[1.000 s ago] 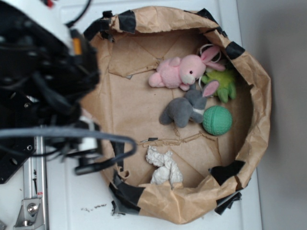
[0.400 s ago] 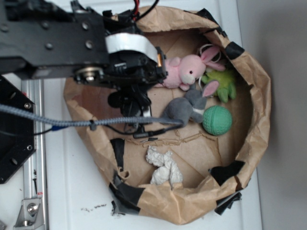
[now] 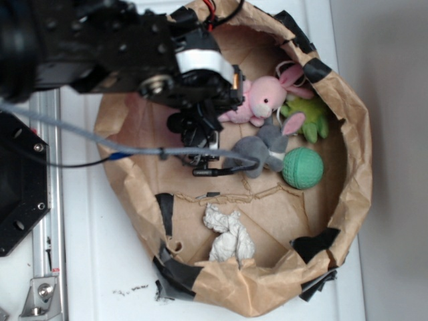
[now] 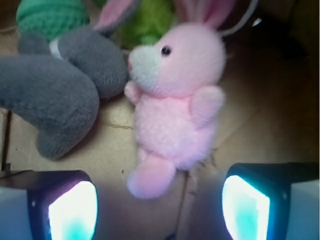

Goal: Grab the pink bunny.

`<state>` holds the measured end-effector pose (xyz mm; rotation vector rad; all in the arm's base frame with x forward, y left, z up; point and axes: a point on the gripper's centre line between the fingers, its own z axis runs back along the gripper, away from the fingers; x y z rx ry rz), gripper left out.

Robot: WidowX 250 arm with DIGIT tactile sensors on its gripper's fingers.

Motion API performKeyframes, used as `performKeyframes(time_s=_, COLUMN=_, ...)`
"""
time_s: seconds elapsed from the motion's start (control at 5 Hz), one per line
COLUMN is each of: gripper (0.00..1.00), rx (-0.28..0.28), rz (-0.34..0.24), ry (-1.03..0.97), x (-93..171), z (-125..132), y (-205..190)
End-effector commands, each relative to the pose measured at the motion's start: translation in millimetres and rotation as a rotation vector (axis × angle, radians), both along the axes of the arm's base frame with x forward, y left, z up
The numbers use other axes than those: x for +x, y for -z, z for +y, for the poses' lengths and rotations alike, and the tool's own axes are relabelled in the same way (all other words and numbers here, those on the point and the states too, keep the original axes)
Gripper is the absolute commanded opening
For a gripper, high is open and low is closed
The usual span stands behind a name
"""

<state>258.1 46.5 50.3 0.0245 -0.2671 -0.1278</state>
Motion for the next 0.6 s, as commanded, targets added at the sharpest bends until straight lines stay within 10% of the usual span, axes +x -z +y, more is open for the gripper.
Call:
performKeyframes(time_s=0.0, gripper=1.0, rx=-0.081, rz=-0.044, ry=-0.018, x=9.6, z=3.1, y=-5.1)
performKeyframes(time_s=0.2, gripper=1.0, rx=0.032, rz=-0.029, ry=-0.009, x=47.5, z=-6.1, y=11.9)
performKeyframes(time_s=0.4, gripper=0.71, rx=0.049, rz=-0.026, ry=-0.038, x=64.3, z=-4.7, y=19.8)
